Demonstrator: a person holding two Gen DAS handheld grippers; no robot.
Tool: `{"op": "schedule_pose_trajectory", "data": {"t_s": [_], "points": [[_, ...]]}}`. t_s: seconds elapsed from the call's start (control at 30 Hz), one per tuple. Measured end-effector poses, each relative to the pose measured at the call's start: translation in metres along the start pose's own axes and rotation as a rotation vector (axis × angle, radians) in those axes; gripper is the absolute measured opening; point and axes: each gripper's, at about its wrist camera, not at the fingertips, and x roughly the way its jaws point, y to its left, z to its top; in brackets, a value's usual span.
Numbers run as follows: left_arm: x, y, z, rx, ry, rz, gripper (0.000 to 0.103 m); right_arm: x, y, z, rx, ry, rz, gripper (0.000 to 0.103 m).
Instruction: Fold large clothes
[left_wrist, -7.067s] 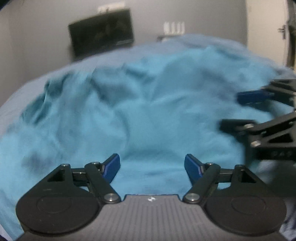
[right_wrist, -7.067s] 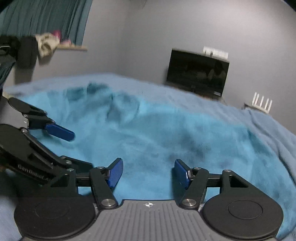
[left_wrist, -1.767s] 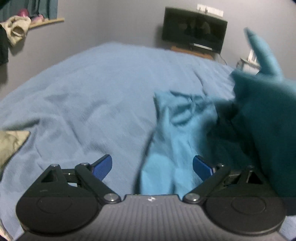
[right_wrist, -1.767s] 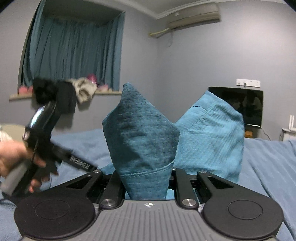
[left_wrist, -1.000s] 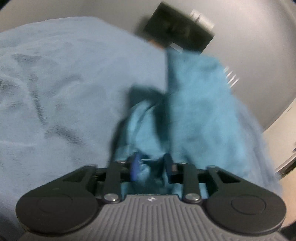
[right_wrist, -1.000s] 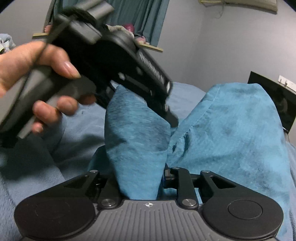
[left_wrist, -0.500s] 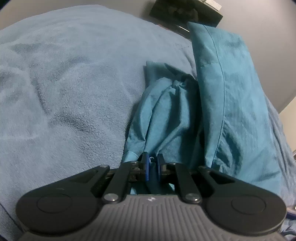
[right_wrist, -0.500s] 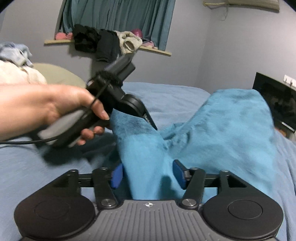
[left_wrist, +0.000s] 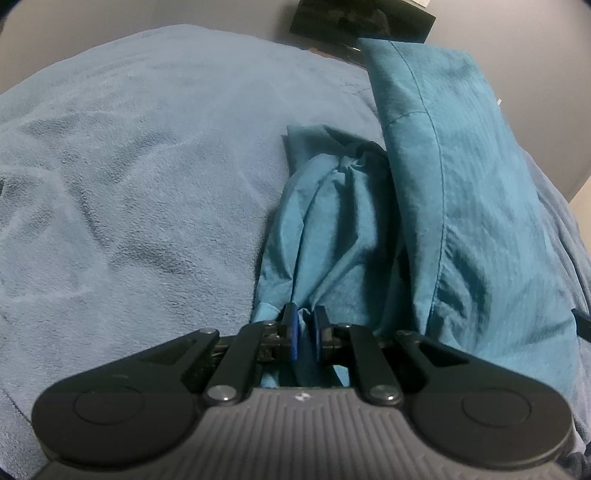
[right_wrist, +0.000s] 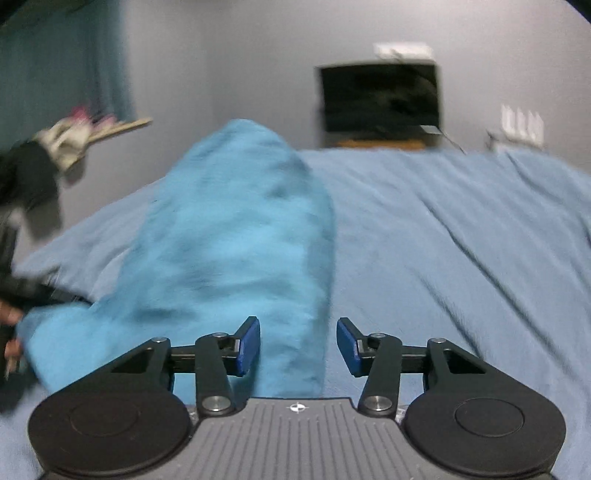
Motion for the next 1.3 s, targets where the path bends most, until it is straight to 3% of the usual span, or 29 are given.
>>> {"op": "schedule_pose_trajectory", "data": {"t_s": [0.17, 0.3, 0.37, 0.43, 0.63, 0.73, 0.97, 1.03, 1.1, 1.13, 1.3], "points": [[-0.001, 0.000, 0.001, 0.008, 0.002, 0.003, 0.007, 0.033, 0.002, -0.012, 0.131, 0.023, 0.117, 0.050], [-0.007, 0.000, 0.003, -0.015, -0.018, -0.010, 0.007, 0.043, 0.011, -0.015, 0.134, 0.024, 0.118, 0.050], [-0.017, -0.001, 0.006, -0.035, -0.047, -0.026, 0.013, 0.053, 0.018, -0.010, 0.142, 0.026, 0.121, 0.050], [-0.029, -0.001, 0.008, -0.052, -0.096, -0.078, 0.035, 0.057, 0.022, -0.010, 0.142, 0.024, 0.121, 0.050], [-0.057, 0.004, 0.015, -0.135, -0.188, -0.243, 0.044, 0.061, 0.032, -0.009, 0.122, 0.019, 0.117, 0.050], [-0.052, 0.003, 0.015, -0.172, -0.132, -0.343, 0.045, 0.063, 0.034, -0.011, 0.124, 0.017, 0.121, 0.050], [-0.006, -0.006, 0.001, -0.164, 0.086, -0.408, 0.045, 0.070, 0.042, -0.013, 0.116, 0.017, 0.121, 0.050], [-0.003, -0.002, 0.000, -0.210, 0.115, -0.468, 0.041, 0.072, 0.044, -0.012, 0.114, 0.019, 0.121, 0.050], [-0.010, -0.002, -0.001, -0.217, 0.107, -0.529, 0.016, 0.075, 0.047, -0.011, 0.109, 0.023, 0.120, 0.050], [-0.017, -0.003, -0.001, -0.204, 0.086, -0.529, 0.012, 0.075, 0.048, -0.010, 0.106, 0.024, 0.117, 0.050], [-0.059, 0.002, -0.007, -0.186, -0.001, -0.532, 0.005, 0.086, 0.068, -0.006, 0.031, 0.035, 0.101, 0.051]]}}
